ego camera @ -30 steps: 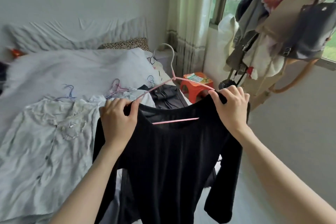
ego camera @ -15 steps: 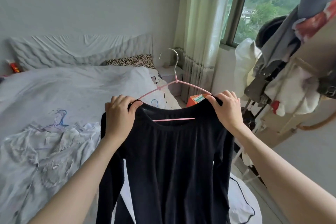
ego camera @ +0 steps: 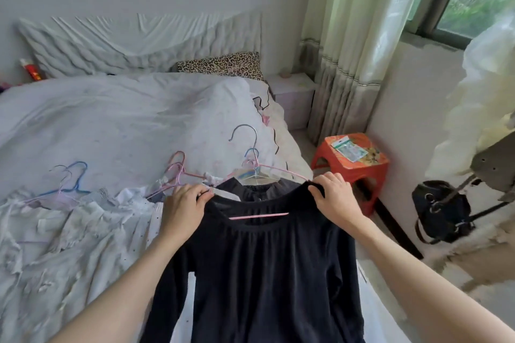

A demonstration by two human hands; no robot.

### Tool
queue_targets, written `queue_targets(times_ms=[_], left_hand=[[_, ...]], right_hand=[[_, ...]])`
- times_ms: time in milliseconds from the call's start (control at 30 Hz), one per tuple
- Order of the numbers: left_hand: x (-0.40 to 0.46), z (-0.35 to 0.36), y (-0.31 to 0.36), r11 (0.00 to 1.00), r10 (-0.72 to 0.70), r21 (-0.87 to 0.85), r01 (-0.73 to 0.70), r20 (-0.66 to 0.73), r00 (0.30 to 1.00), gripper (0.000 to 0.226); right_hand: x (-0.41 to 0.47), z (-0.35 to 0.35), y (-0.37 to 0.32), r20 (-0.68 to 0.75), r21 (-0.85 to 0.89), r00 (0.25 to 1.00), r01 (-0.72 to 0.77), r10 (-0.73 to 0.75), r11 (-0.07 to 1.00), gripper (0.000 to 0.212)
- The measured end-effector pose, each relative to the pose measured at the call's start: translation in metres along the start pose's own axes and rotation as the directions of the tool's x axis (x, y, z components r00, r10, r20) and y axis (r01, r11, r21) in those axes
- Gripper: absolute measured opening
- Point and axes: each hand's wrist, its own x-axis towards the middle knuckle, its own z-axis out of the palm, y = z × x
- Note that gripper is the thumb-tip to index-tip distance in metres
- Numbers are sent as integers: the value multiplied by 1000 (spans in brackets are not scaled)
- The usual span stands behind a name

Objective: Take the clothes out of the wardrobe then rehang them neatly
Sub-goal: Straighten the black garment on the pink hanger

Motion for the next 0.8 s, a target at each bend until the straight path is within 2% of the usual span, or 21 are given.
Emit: queue_targets(times_ms=[133, 200, 333, 467, 667, 800], left_hand=[[20, 57, -27, 998, -28, 60, 19, 152, 988, 15], [33, 79, -35, 996, -27, 83, 13, 166, 986, 15], [75, 113, -39, 995, 41, 84, -48, 80, 996, 12], [119, 140, -48, 991, 36, 123, -44, 71, 997, 19], [119, 182, -73, 988, -50, 155, 19, 195, 979, 20], [106, 192, -78, 992, -49, 122, 17, 261, 964, 20]], right_hand=[[14, 64, 22, 160, -30, 984, -74, 78, 997, 25], [26, 89, 31, 196, -48, 975, -99, 107, 994, 25], [69, 120, 41, 166, -86, 972, -156, 169, 984, 25], [112, 140, 45, 127, -108, 972, -182, 195, 977, 25], [122, 189, 55, 214, -95, 940, -252, 267, 963, 24], [109, 201, 58, 265, -40, 916, -301, 300, 953, 23]])
